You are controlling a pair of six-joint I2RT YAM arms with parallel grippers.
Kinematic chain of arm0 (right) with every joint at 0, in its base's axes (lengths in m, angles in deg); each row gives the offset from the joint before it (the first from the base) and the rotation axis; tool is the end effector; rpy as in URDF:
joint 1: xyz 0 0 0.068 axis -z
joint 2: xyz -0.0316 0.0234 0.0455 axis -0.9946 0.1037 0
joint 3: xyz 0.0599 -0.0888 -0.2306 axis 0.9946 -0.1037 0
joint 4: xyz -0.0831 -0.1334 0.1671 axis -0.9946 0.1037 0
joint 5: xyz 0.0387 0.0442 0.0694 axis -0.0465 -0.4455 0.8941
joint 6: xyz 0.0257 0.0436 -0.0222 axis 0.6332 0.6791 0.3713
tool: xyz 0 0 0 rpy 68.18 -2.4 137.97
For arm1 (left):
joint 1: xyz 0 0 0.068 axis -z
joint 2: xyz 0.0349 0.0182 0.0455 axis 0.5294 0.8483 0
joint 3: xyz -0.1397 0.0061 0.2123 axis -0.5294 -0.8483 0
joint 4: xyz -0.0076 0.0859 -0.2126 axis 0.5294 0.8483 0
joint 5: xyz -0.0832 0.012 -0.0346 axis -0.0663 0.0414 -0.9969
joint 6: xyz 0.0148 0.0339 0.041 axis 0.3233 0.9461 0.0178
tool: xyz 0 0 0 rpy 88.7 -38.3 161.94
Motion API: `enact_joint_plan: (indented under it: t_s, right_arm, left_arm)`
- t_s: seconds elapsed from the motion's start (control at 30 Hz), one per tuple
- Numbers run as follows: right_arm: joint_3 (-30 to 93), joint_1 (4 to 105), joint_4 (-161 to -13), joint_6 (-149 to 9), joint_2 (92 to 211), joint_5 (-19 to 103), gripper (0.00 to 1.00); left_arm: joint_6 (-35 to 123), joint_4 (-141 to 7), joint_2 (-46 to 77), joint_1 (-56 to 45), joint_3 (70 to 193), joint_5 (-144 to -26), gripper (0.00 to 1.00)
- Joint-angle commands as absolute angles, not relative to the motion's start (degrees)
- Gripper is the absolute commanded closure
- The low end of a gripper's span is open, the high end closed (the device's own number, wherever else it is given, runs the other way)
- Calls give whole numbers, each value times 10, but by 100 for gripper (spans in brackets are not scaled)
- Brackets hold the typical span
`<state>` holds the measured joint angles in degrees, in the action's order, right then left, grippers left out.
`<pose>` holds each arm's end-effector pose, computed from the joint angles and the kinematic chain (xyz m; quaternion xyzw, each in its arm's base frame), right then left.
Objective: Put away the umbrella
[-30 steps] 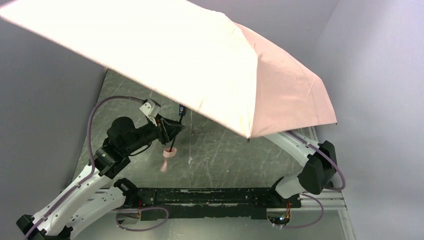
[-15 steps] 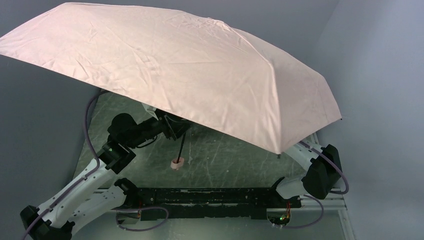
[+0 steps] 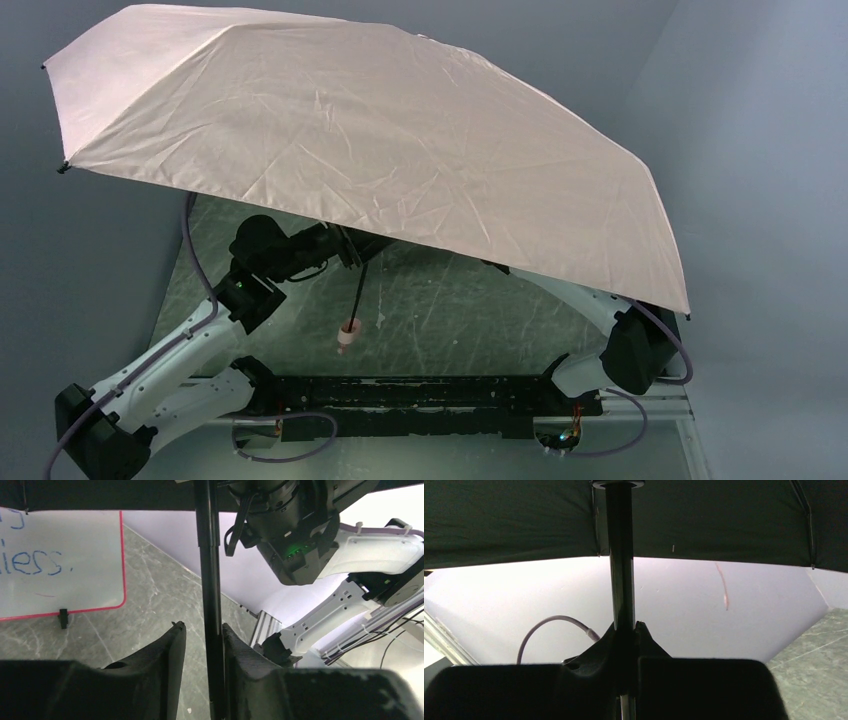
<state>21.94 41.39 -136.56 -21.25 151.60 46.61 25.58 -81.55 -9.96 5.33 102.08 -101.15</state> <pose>0.2104 0.2050 0.4187 -0.0427 0.4783 0.6965 0.5332 0.1392 -0.1254 0.3504 0.1975 0.6236 -0.5281 0.5415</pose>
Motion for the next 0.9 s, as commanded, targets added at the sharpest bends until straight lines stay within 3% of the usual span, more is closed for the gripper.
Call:
enact_joint_plan:
  t_s: [0.0,0.2,0.37,0.5,0.57,0.63,0.7,0.87]
  right_arm:
    - [225,413,-1404,-197,1505,483,100]
    - [228,413,-1402,-190,1515,499,100]
    - [230,411,-1391,-196,1516,500,100]
    - [230,411,-1366,-215,1508,491,100]
    - [226,411,-1368,-216,1505,490,100]
    - [224,410,-1373,-212,1505,492,100]
    - [223,410,-1379,-207,1506,497,100]
    - [226,411,-1384,-204,1507,507,100]
  left_arm:
    - [243,-861,-87,51,1049,-1026,68]
    - [233,-876,-77,51,1054,-1032,78]
    - [229,-878,-71,51,1058,-1035,95]
    - [228,-879,-75,51,1055,-1037,95]
    - [231,-885,-78,52,1053,-1044,87]
    - [227,-891,-79,52,1050,-1040,67]
    - [224,-899,-78,52,1048,-1037,54]
    - [224,-905,-61,51,1062,-1046,49]
